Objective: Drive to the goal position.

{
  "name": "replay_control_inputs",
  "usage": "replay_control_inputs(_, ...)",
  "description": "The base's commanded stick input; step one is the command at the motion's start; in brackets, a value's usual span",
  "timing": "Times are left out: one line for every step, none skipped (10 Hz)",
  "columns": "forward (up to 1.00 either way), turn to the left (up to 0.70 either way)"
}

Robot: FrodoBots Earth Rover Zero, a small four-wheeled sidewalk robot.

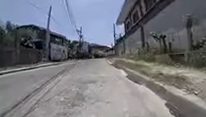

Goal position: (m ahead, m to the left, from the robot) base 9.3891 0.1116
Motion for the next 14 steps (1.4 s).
replay_control_inputs(1.00, 0.00)
replay_control_inputs(1.00, 0.00)
replay_control_inputs(1.00, 0.00)
replay_control_inputs(1.00, 0.00)
replay_control_inputs(1.00, 0.00)
replay_control_inputs(1.00, 0.00)
replay_control_inputs(1.00, 0.00)
replay_control_inputs(1.00, 0.00)
replay_control_inputs(1.00, 0.00)
replay_control_inputs(1.00, 0.03)
replay_control_inputs(1.00, 0.16)
replay_control_inputs(1.00, 0.16)
replay_control_inputs(1.00, -0.03)
replay_control_inputs(1.00, -0.11)
